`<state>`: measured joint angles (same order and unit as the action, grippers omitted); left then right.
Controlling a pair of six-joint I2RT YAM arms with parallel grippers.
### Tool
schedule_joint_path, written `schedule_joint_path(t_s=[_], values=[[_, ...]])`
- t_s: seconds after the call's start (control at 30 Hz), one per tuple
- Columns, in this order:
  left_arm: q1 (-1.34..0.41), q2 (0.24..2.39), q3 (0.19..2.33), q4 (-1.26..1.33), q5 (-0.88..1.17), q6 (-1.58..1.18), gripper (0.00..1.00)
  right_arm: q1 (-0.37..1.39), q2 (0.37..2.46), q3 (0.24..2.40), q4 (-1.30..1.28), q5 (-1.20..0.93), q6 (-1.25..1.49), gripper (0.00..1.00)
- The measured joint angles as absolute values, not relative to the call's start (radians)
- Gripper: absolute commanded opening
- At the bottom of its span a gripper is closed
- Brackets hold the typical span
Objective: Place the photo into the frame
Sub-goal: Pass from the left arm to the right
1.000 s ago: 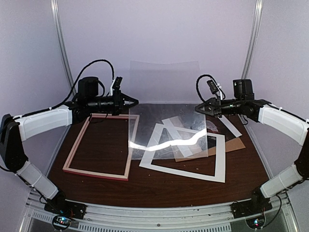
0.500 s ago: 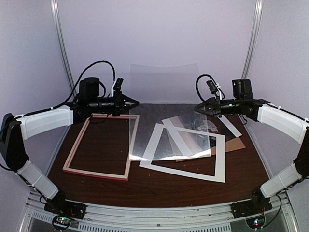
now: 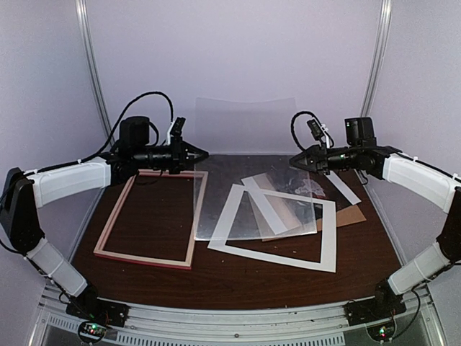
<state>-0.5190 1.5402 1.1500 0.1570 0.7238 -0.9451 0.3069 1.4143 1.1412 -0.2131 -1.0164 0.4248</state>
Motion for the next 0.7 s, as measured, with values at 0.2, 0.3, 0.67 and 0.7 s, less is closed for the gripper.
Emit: schedule_joint_path(t_s=[0.2,0.3,0.67,0.7], values=[[-0.519,1.545,1.150,0.157,0.733,-0.945,0.00,0.307,1.415,1.150,-0.221,-1.012,0.421,0.21],[-0.519,1.545,1.150,0.157,0.734,-0.944,0.00,0.307,1.415,1.160,-0.231,-1.011,0.417,0.19],[-0.519,1.545,1.150,0.148,0.733,-0.922,0.00,0.307,1.417,1.167,-0.247,-0.994,0.413,0.03],[-0.519,1.545,1.150,0.148,0.733,-0.919,0.00,0.307,1.419,1.172,-0.249,-0.992,0.415,0.01]])
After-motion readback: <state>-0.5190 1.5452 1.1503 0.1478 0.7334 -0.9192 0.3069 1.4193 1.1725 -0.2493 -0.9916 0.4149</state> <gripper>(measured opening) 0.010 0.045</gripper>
